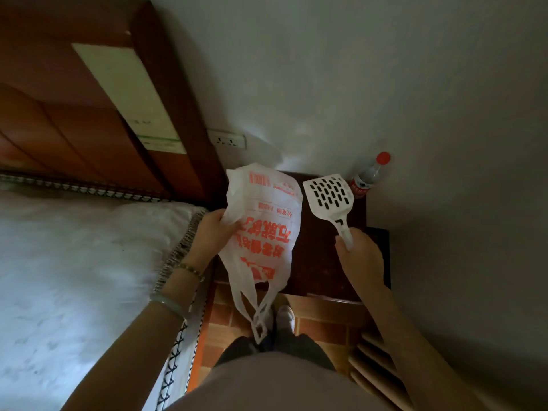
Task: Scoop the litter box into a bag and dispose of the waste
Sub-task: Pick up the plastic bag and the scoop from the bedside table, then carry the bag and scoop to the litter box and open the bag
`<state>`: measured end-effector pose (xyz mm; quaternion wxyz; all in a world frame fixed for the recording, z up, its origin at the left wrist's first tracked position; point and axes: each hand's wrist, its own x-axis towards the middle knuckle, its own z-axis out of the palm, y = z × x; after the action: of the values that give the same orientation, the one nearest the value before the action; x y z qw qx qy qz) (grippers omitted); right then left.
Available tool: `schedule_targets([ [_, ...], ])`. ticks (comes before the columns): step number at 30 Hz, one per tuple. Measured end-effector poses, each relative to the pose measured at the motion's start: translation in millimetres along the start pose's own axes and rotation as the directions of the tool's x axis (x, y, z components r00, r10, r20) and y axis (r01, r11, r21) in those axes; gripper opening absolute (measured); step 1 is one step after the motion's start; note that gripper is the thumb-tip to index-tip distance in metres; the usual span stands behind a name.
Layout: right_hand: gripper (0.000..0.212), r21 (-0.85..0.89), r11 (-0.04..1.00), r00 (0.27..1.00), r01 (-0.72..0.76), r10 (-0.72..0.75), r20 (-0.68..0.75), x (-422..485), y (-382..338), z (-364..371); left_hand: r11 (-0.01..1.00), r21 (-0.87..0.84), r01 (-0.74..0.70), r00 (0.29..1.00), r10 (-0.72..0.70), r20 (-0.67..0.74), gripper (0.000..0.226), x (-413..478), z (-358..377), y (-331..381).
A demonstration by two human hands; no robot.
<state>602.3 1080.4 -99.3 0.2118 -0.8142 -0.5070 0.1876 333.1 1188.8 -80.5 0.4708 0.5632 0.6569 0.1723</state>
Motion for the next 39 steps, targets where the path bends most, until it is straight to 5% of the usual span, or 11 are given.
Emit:
schedule_targets([
  [10,0.011,0.055,0.951,0.95,0.305,-0.308,0.052,-14,-74,-25,0.976,-0.214,-0.039,0.97,-0.014,-0.243,0.025,-84,-66,-3],
  [18,0.01,0.143,0.788,0.753,0.598,-0.614,0.236,-21,-133,-19,0.878,-0.476,-0.055,0.802,-0.245,-0.545,0.026,-180,-73,-42],
  [29,0.016,0.362,0.365,0.247,0.858,-0.91,0.334,-92,-176,9,0.718,-0.677,-0.159,0.307,-0.616,-0.725,0.019,-342,5,-92],
  [33,0.015,0.451,0.139,-0.018,0.881,-0.945,0.327,-149,-191,21,0.684,-0.691,-0.235,0.095,-0.691,-0.716,0.018,-411,40,-100],
  [39,0.021,0.573,-0.086,-0.316,0.815,-0.895,0.314,-258,-201,25,0.602,-0.704,-0.377,-0.178,-0.793,-0.582,0.051,-518,104,-111],
])
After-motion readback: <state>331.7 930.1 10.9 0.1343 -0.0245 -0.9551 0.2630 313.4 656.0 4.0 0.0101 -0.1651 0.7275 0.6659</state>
